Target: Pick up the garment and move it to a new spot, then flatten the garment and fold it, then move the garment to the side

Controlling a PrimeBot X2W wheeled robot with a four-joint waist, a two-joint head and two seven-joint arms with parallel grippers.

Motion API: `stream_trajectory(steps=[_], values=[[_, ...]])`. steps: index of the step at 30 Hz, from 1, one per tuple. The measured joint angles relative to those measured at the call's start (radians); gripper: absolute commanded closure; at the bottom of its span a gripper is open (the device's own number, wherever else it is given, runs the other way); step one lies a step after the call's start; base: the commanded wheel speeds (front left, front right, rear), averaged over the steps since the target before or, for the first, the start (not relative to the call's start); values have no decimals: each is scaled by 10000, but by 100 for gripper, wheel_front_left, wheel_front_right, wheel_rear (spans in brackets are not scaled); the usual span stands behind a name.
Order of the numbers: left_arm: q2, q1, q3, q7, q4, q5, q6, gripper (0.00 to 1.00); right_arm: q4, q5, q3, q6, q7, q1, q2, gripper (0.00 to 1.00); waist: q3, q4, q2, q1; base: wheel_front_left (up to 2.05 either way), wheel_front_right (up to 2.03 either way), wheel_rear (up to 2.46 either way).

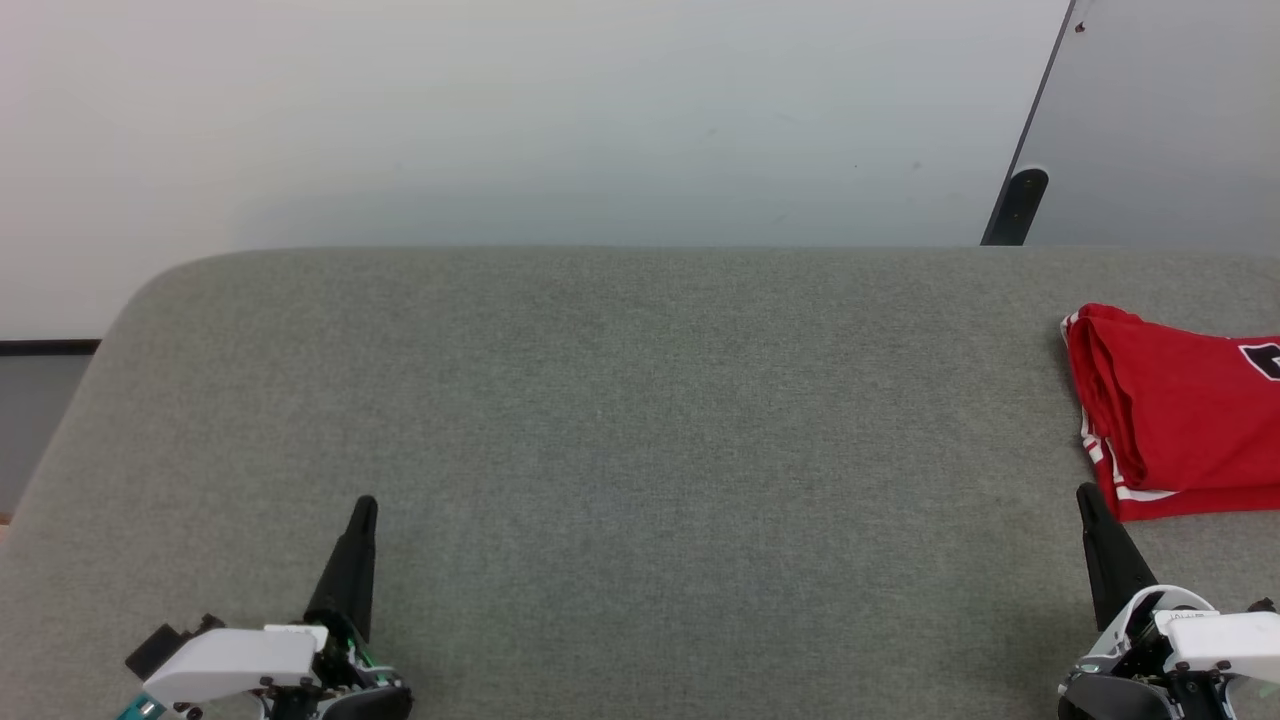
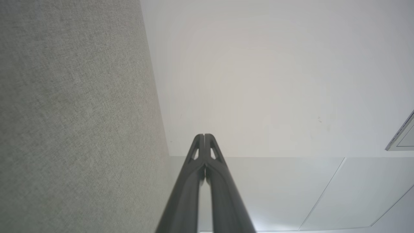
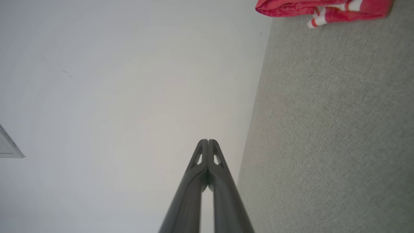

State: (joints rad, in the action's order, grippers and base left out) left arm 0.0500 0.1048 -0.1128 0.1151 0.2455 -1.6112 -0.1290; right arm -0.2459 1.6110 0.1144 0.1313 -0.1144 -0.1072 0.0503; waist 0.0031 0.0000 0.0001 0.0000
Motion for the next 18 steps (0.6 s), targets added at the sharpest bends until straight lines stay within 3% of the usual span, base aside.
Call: stream_trajectory(steps=[18], values=[[0,0,0,0,0,0,0,100,0,0,0,0,0,0,0,100,0,0,0,0,0,0,0]])
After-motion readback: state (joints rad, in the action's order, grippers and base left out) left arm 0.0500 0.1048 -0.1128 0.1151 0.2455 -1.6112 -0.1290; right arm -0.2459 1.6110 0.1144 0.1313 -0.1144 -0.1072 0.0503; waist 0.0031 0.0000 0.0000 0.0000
